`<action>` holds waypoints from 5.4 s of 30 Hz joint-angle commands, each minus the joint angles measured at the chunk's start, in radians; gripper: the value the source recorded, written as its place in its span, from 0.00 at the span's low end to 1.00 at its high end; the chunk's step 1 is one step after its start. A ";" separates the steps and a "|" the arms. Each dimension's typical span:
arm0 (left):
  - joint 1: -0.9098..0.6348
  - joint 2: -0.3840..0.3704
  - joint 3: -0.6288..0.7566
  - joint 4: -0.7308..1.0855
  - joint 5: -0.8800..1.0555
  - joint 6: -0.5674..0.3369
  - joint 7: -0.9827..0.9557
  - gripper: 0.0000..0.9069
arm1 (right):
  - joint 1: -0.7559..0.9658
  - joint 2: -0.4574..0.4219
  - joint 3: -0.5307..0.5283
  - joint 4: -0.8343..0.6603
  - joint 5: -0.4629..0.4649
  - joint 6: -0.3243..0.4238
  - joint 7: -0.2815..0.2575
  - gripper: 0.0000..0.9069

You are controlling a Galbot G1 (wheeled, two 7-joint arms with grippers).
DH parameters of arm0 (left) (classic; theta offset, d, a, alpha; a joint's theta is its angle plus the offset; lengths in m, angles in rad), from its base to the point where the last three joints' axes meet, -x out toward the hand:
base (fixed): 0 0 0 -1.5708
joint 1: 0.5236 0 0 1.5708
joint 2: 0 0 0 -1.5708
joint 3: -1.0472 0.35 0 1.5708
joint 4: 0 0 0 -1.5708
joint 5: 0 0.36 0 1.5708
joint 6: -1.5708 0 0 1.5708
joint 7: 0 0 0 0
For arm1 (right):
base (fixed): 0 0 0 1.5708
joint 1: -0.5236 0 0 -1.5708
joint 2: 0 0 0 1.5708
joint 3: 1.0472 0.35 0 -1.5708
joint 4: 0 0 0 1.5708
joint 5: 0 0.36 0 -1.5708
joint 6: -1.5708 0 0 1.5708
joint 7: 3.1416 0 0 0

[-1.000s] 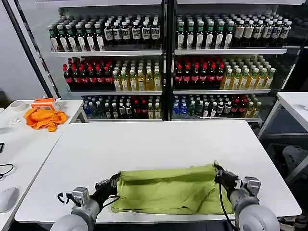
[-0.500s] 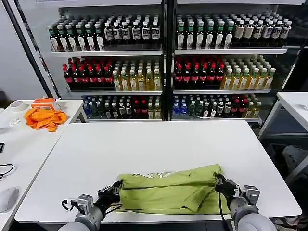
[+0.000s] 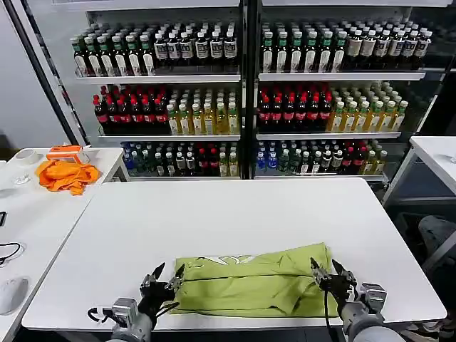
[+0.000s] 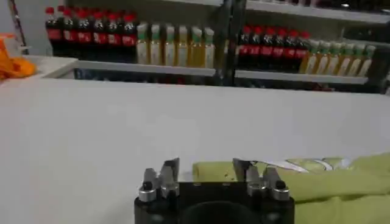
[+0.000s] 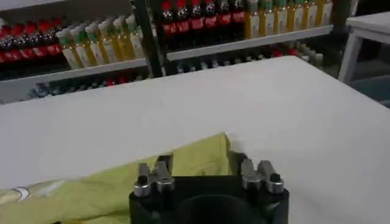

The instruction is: Fold and organize the clothes.

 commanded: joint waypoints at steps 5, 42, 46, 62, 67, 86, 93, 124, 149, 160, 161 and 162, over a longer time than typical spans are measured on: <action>0.047 -0.137 0.073 0.060 0.160 -0.063 -0.038 1.00 | -0.040 0.010 0.010 0.014 -0.030 0.011 -0.004 1.00; 0.014 -0.153 0.054 0.126 0.095 -0.165 -0.025 0.02 | -0.092 0.037 0.027 0.049 -0.038 0.039 0.021 1.00; 0.014 -0.142 0.000 0.106 0.061 -0.166 -0.022 0.02 | -0.092 0.042 0.025 0.048 -0.041 0.039 0.022 1.00; 0.011 0.043 -0.448 0.058 -0.224 -0.115 -0.017 0.02 | -0.060 0.026 0.015 0.025 -0.030 0.039 0.026 1.00; -0.006 0.106 -0.548 0.052 -0.290 -0.091 -0.010 0.02 | -0.051 0.022 0.009 0.018 -0.027 0.039 0.027 1.00; -0.111 -0.070 0.031 -0.117 -0.434 -0.037 0.075 0.02 | -0.065 0.019 0.028 0.001 -0.027 0.042 0.025 1.00; -0.176 -0.125 0.201 -0.039 -0.325 -0.048 0.113 0.02 | -0.072 0.016 0.045 -0.007 -0.027 0.048 0.022 1.00; -0.161 -0.152 0.216 0.099 0.132 -0.149 0.066 1.00 | -0.042 0.026 0.031 -0.040 -0.028 0.045 0.025 1.00; -0.027 -0.143 -0.096 0.065 -0.250 0.025 -0.019 1.00 | -0.039 0.033 0.014 -0.050 -0.041 0.047 0.024 1.00; -0.063 -0.148 -0.053 0.153 -0.269 0.023 0.009 1.00 | -0.073 0.044 0.036 -0.009 -0.044 0.045 0.024 1.00; -0.066 -0.151 -0.050 0.159 -0.270 0.024 0.013 1.00 | -0.075 0.045 0.038 -0.005 -0.045 0.045 0.024 1.00; -0.071 -0.151 -0.049 0.162 -0.272 0.025 0.017 1.00 | -0.076 0.045 0.038 -0.003 -0.045 0.045 0.024 1.00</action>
